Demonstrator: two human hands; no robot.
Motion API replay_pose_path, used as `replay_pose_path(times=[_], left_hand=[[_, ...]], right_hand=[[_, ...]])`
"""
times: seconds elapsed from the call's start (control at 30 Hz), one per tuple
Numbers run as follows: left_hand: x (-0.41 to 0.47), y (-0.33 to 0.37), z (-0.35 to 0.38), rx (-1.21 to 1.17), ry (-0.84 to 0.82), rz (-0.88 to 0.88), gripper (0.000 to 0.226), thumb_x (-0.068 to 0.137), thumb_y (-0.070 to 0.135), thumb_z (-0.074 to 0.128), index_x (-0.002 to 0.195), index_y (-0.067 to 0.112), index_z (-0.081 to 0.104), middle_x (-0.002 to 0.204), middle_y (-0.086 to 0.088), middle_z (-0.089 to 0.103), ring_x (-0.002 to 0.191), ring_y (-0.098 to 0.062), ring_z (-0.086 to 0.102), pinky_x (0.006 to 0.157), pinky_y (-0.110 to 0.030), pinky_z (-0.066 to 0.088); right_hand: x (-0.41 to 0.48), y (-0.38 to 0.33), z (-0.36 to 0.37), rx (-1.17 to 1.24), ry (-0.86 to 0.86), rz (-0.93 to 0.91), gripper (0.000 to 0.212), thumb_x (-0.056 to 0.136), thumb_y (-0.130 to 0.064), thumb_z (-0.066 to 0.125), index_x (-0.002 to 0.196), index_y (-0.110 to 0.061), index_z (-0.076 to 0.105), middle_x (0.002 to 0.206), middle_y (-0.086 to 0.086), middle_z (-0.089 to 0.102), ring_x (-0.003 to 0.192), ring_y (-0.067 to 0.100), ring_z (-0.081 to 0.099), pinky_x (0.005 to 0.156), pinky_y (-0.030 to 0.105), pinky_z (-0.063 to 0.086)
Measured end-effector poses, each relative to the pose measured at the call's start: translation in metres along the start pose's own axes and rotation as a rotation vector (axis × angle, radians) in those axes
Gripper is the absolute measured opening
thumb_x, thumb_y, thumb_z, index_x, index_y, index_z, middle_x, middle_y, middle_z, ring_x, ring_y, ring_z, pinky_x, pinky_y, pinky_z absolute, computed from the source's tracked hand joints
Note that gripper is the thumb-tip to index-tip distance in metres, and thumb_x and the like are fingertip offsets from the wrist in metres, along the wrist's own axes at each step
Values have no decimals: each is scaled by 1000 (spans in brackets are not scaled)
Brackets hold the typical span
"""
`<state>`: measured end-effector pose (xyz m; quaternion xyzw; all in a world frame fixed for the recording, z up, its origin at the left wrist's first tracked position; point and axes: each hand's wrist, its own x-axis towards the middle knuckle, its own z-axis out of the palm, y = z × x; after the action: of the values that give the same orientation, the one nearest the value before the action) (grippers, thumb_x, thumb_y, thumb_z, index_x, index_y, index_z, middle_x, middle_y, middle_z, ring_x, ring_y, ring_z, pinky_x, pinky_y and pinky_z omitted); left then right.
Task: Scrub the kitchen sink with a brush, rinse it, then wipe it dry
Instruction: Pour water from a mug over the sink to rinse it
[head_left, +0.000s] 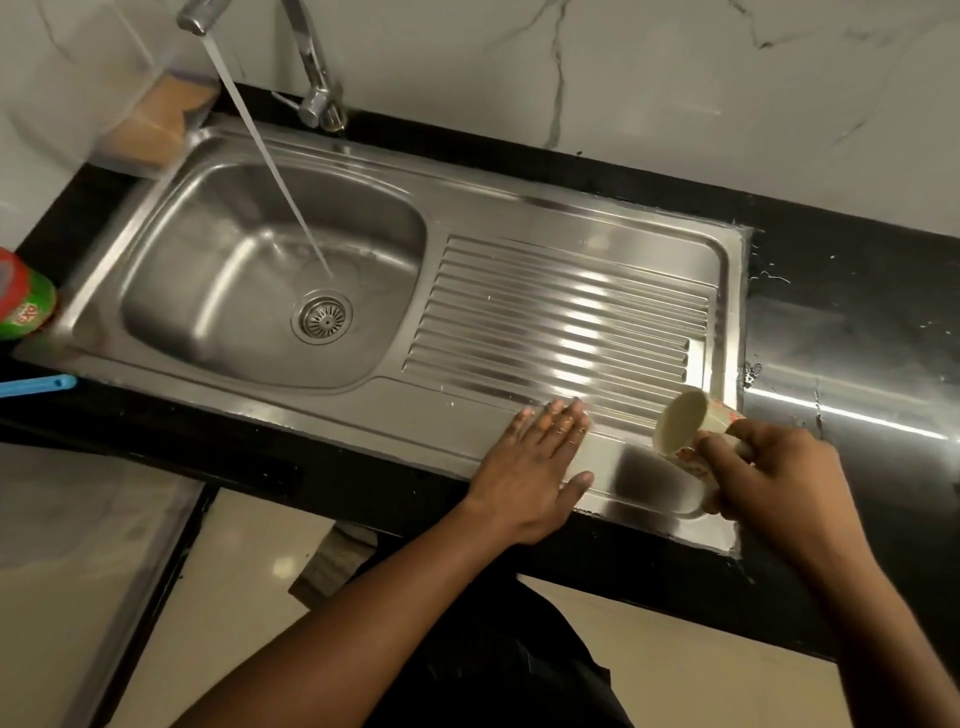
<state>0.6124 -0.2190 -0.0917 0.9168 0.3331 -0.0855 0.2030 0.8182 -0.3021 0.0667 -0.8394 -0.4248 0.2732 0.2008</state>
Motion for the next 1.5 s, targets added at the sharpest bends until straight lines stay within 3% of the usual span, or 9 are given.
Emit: replay_pose_path(times=[0.1,0.23,0.47,0.57,0.67,0.87,1.07,1.33,1.5], left_hand=[[-17,-31,-5,10,10,-91,71,109,59,7,164,20,-15,170,2,-27,156,-16,-28,130,-46,-8],[-40,-80,-11,11,54,-256,75,105,64,2,164,23,-15,172,2,-23,158,-19,-24,130,-47,-4],[-62,-138,-34,-85,75,-624,88,98,71,-4,165,14,-10,173,-10,-15,160,-26,-14,130,-50,-4],[-49,-117,-40,-31,130,-494,89,96,71,-12,165,15,-9,173,-8,-16,160,-25,-16,129,-51,-6],[-27,-71,-37,-31,123,-267,86,98,71,-11,165,18,-11,173,-4,-19,159,-22,-21,129,-50,-6],[15,-15,-18,14,44,-18,78,104,64,3,166,18,-9,172,-1,-21,157,-19,-26,129,-52,-6],[9,-54,-9,69,77,-70,74,105,62,8,167,22,-4,173,2,-16,160,-20,-18,130,-51,-2],[-39,-137,-28,-96,161,-606,88,99,73,-2,166,15,-6,174,-9,-12,160,-25,-13,130,-50,-3],[-30,-114,-40,2,216,-380,85,101,66,-1,167,12,2,174,-12,-8,161,-30,-8,130,-54,1]], right_hand=[[11,-14,26,-109,-36,-78,30,97,-39,62,73,-21,66,55,-2,68,52,15,70,55,37,59],[18,-56,71,-264,-95,-264,37,95,-44,58,72,-14,59,66,6,66,68,36,64,58,34,42],[19,-96,93,-177,-107,-363,38,92,-44,55,69,-12,55,61,3,59,63,35,58,56,34,42],[24,-85,73,82,-176,-241,36,92,-44,56,75,-14,67,58,6,69,56,27,70,61,44,59],[27,-66,48,355,-209,-41,21,101,-20,63,86,-9,73,69,14,76,56,29,75,58,46,63],[31,-33,25,172,-81,8,19,101,-22,63,85,-15,73,65,5,75,54,22,74,61,43,64],[44,-44,46,-166,-44,-132,40,89,-48,56,68,-15,60,60,4,67,61,28,69,59,35,54],[38,-120,98,-422,-80,-452,28,99,-37,52,92,-15,68,94,15,72,85,40,68,64,34,41],[36,-138,98,-444,-52,-536,25,98,-32,54,85,-14,66,87,15,71,75,40,65,60,33,35]])
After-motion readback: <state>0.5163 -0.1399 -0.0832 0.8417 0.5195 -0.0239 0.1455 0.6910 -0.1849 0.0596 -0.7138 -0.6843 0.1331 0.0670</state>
